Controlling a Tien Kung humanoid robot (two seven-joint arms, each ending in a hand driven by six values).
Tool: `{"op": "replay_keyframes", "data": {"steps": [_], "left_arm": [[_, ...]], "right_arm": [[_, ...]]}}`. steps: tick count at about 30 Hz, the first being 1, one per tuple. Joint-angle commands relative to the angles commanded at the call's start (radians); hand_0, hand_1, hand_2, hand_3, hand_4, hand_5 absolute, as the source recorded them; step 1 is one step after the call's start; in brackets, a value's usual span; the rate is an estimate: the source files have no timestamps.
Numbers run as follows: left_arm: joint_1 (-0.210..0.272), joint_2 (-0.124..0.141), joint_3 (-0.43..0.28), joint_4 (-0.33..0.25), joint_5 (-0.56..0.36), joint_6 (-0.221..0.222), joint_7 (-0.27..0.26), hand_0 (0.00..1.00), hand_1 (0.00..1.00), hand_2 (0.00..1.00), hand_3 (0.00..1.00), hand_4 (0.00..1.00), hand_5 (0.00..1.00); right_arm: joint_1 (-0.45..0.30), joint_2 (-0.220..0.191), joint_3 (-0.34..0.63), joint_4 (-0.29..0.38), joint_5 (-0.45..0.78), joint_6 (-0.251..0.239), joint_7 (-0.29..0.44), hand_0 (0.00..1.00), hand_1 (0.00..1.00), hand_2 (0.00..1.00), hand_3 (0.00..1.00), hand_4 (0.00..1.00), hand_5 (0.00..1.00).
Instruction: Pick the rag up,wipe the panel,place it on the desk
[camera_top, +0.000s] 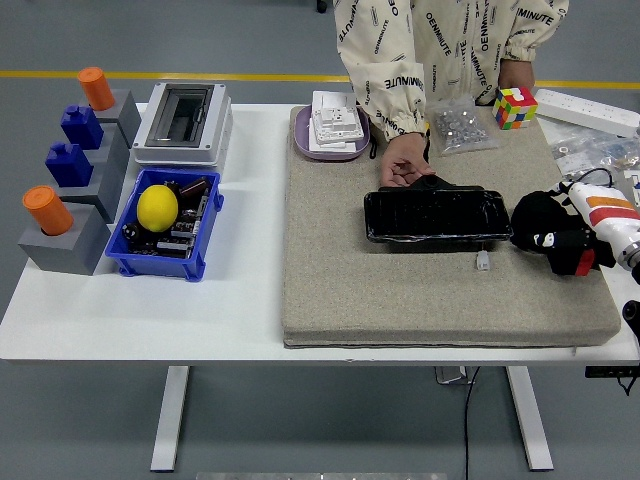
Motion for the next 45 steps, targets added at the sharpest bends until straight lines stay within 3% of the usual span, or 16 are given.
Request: {"op": "replay_keyframes", "data": {"steps": [6, 7, 12, 13, 18, 19, 24, 25, 30, 31, 45], "left_arm": [[0.002, 0.002, 0.0, 0.0, 0.001, 0.0, 0.0, 0.644, 0.691, 0.732, 0.564, 0.593, 0.465], [0.002, 0.002, 0.0, 0.0, 0.001, 0.0, 0.0, 0.644, 0.692, 0.733, 0.564, 0.593, 0.464], [0.004, 0.003, 0.002, 0.0, 0.0, 0.0, -0.001, 0.644, 0.692, 0.733, 0.564, 0.593, 0.464], [0.004, 0.003, 0.002, 0.0, 0.0, 0.0, -0.001, 0.643, 0.691, 0.732, 0.564, 0.593, 0.465], [0.002, 0.003, 0.005, 0.0, 0.0, 0.0, -0.002, 0.643, 0.691, 0.732, 0.564, 0.593, 0.465], [0.002, 0.004, 0.005, 0.0, 0.0, 0.0, -0.002, 0.643, 0.691, 0.732, 0.565, 0.593, 0.465], [0.0, 0.002, 0.005, 0.0, -0.002, 0.0, -0.003, 0.643, 0.691, 0.732, 0.565, 0.593, 0.465], [0.0, 0.002, 0.004, 0.0, -0.002, 0.0, -0.003, 0.645, 0.691, 0.733, 0.565, 0.593, 0.465], [0.001, 0.0, 0.002, 0.0, -0.002, 0.0, -0.003, 0.645, 0.691, 0.733, 0.565, 0.593, 0.465], [0.001, 0.0, 0.002, 0.0, -0.002, 0.0, -0.003, 0.643, 0.691, 0.733, 0.565, 0.593, 0.465], [0.0, 0.0, -0.002, 0.0, 0.001, 0.0, -0.004, 0.643, 0.691, 0.732, 0.564, 0.594, 0.465]], "right_arm": [[-0.005, 0.004, -0.004, -0.002, 0.003, -0.014, 0.007, 0.65, 0.638, 0.721, 0.672, 0.998, 0.453], [-0.006, 0.004, -0.004, -0.002, 0.004, -0.015, 0.008, 0.617, 0.617, 0.688, 0.624, 0.998, 0.449], [-0.012, 0.0, -0.007, -0.004, 0.006, -0.022, 0.013, 0.617, 0.617, 0.688, 0.624, 0.998, 0.449], [-0.013, -0.001, -0.007, -0.004, 0.006, -0.024, 0.013, 0.552, 0.59, 0.664, 0.565, 0.998, 0.432], [-0.015, -0.004, -0.009, -0.006, 0.005, -0.037, 0.014, 0.552, 0.59, 0.664, 0.565, 0.998, 0.432], [-0.015, -0.005, -0.009, -0.006, 0.004, -0.037, 0.014, 0.479, 0.55, 0.588, 0.514, 0.998, 0.346], [-0.016, -0.007, -0.006, -0.008, -0.001, -0.05, 0.013, 0.479, 0.55, 0.588, 0.514, 0.998, 0.346], [-0.016, -0.008, -0.006, -0.008, -0.002, -0.052, 0.013, 0.415, 0.496, 0.544, 0.496, 0.945, 0.283], [-0.017, -0.008, -0.006, -0.009, -0.006, -0.07, 0.013, 0.415, 0.496, 0.544, 0.496, 0.945, 0.283], [-0.017, -0.008, -0.006, -0.009, -0.008, -0.071, 0.013, 0.364, 0.466, 0.514, 0.482, 0.933, 0.243], [-0.016, -0.013, 0.005, -0.009, -0.023, -0.082, 0.003, 0.334, 0.44, 0.498, 0.475, 0.998, 0.175]]}}
